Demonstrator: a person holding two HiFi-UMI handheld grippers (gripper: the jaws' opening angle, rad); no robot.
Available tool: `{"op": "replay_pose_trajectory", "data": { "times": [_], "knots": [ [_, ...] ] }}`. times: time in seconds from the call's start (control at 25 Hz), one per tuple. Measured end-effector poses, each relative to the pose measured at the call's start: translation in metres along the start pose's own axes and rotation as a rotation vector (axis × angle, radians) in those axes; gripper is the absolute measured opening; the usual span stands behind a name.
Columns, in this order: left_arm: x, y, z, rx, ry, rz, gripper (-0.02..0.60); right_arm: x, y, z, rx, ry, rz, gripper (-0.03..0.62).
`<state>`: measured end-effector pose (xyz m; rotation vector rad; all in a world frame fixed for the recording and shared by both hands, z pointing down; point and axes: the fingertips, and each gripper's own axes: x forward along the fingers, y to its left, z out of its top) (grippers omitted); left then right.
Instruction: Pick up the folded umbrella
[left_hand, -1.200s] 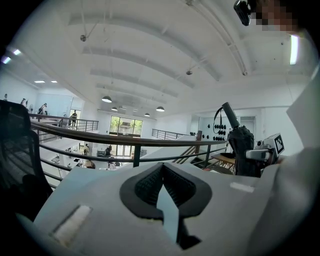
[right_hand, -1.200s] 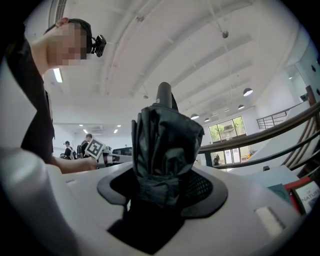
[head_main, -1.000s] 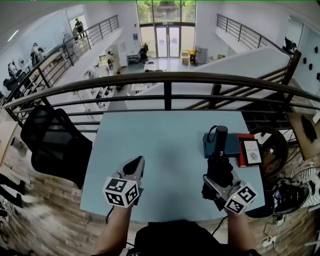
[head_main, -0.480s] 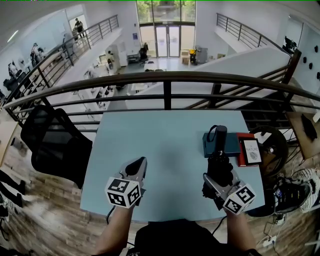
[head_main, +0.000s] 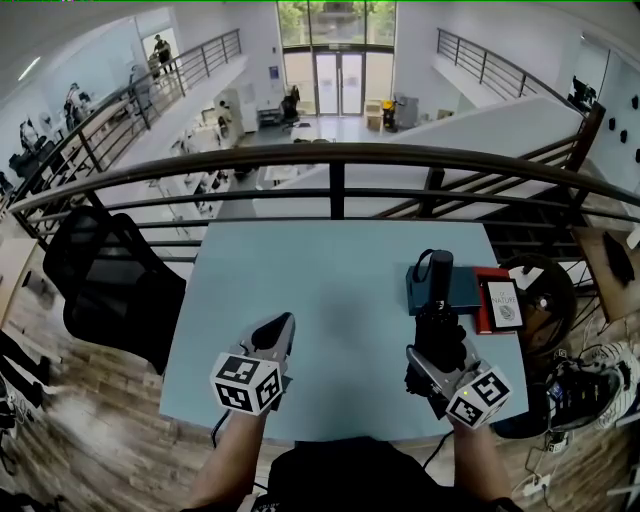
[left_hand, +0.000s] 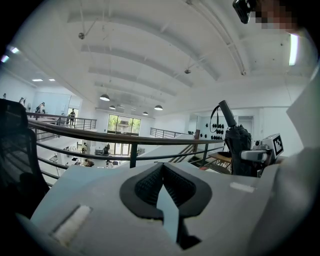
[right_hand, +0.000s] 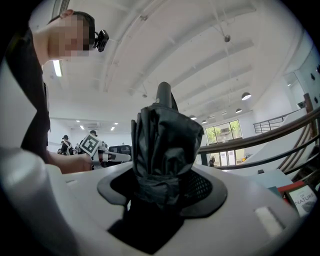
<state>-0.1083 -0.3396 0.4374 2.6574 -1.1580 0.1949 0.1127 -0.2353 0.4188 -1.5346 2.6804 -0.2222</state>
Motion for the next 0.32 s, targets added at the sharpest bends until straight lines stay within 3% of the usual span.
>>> {"op": "replay_pose_trajectory", "data": {
  "times": [0.32],
  "knots": [
    [-0.0021,-0.0003,-0.0029,0.004,0.009,-0.004,0.006,0.0009,0.0029,-0.0017,0.011,0.002,0.001,0.261]
  ]
}}
